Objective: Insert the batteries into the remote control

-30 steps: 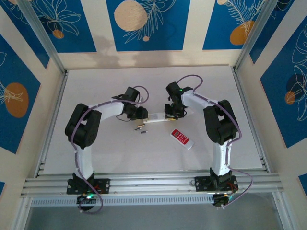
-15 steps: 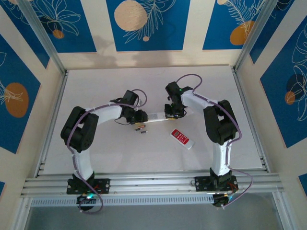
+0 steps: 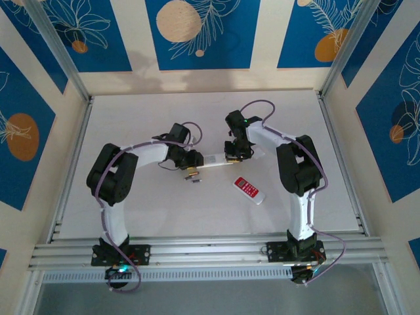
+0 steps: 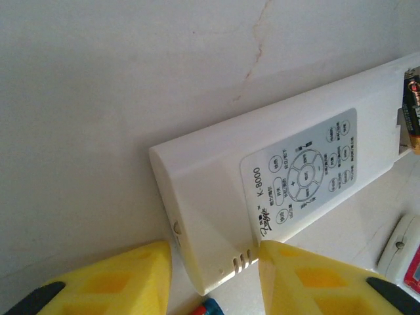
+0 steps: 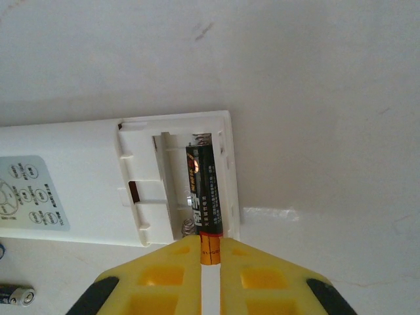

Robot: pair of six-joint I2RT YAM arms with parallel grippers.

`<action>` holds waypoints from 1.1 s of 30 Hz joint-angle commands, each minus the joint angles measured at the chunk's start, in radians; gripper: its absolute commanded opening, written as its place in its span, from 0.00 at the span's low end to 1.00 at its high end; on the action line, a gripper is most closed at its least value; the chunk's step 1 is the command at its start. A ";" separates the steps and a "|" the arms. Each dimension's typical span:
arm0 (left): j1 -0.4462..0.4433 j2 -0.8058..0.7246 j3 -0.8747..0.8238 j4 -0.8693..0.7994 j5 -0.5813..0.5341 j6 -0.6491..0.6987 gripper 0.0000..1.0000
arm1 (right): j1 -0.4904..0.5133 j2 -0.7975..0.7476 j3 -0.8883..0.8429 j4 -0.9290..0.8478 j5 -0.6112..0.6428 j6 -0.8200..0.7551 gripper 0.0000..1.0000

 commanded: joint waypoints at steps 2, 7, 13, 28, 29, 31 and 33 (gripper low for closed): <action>0.004 0.030 0.017 0.013 0.032 0.011 0.40 | -0.011 0.028 0.026 -0.033 0.032 0.036 0.13; 0.006 0.028 0.014 0.013 0.030 0.012 0.40 | -0.005 -0.004 0.006 -0.032 -0.006 0.060 0.13; 0.006 0.025 0.009 0.021 0.028 0.003 0.40 | 0.000 -0.053 -0.043 -0.018 -0.028 0.109 0.13; 0.007 0.024 0.006 0.025 0.032 0.005 0.39 | -0.012 -0.026 -0.020 -0.026 0.023 0.185 0.13; 0.006 0.025 0.008 0.021 0.032 0.007 0.39 | -0.012 -0.021 -0.015 -0.027 0.023 0.189 0.13; 0.006 0.024 0.011 0.017 0.032 0.011 0.39 | -0.013 -0.014 -0.004 -0.029 0.025 0.204 0.13; 0.008 0.025 0.013 0.017 0.031 0.013 0.39 | -0.011 -0.012 0.003 -0.027 0.025 0.228 0.13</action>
